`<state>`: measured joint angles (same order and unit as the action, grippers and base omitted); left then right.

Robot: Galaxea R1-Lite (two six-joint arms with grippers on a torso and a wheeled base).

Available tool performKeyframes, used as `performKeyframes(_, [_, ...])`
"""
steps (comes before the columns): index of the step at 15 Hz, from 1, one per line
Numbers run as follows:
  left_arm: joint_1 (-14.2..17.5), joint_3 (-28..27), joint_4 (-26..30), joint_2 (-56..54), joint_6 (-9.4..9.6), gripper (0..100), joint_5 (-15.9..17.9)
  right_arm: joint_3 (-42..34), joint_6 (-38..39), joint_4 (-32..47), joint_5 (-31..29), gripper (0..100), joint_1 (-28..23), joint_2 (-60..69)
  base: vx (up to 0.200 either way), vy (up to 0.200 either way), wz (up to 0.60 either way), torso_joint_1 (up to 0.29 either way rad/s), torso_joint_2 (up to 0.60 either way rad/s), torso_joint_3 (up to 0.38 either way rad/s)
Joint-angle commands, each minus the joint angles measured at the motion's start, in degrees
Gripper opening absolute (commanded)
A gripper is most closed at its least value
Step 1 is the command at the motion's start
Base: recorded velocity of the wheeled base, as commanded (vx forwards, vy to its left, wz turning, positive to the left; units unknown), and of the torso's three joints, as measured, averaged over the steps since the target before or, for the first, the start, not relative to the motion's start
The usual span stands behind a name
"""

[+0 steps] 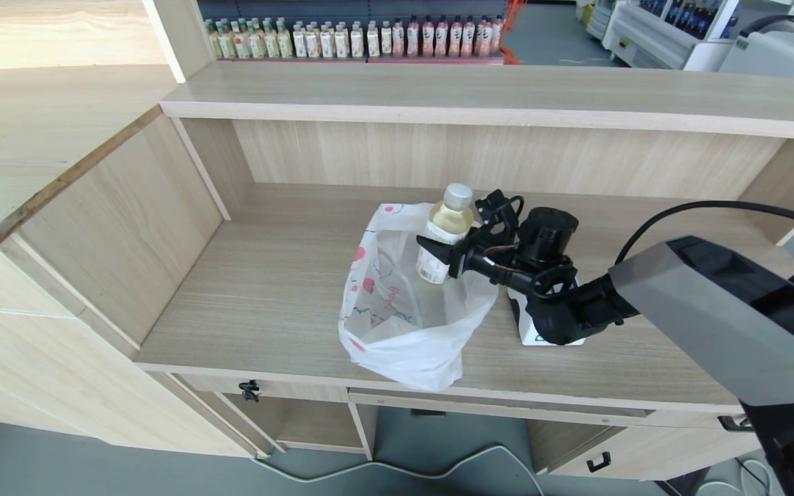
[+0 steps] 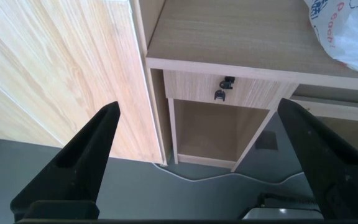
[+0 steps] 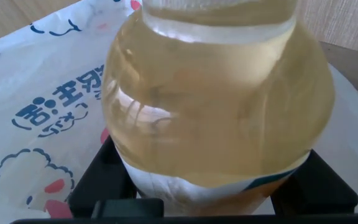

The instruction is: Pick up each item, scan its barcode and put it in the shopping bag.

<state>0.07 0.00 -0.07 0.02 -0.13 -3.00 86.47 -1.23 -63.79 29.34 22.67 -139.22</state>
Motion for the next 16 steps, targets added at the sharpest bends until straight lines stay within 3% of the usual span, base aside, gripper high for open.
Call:
performKeyframes(1, [0.01, 0.0, -0.01, -0.02, -0.04, 100, 0.01, 0.46, -0.53, -0.19, 0.01, 0, 0.18, -2.2, 0.0, 0.0, 0.0, 0.0, 0.0, 0.0])
performKeyframes(4, [0.01, 0.0, -0.01, -0.02, -0.04, 100, -0.08, 1.07, -0.61, -0.1, 0.01, 0, 0.18, -2.9, 0.0, 0.0, 0.0, 0.0, 0.0, 0.0])
performKeyframes(5, [0.01, 0.0, -0.01, -0.02, -0.04, 100, -0.08, 0.98, -0.61, -0.1, 0.01, 100, 0.18, -3.08, 0.0, 0.0, 0.0, 0.0, 0.0, 0.0])
performKeyframes(10, [-0.07, 0.0, -0.01, -0.02, -0.04, 100, 0.01, -0.07, -0.09, -0.1, 1.51, 100, -0.61, 2.11, 0.0, 0.0, 0.0, 0.0, 0.0, 0.0])
performKeyframes(16, [0.01, 0.0, -0.01, -0.02, -0.04, 100, -0.08, -13.17, 1.58, -0.1, 1.68, 100, -5.18, 15.38, 0.0, 0.0, 0.0, 0.0, 0.0, 0.0])
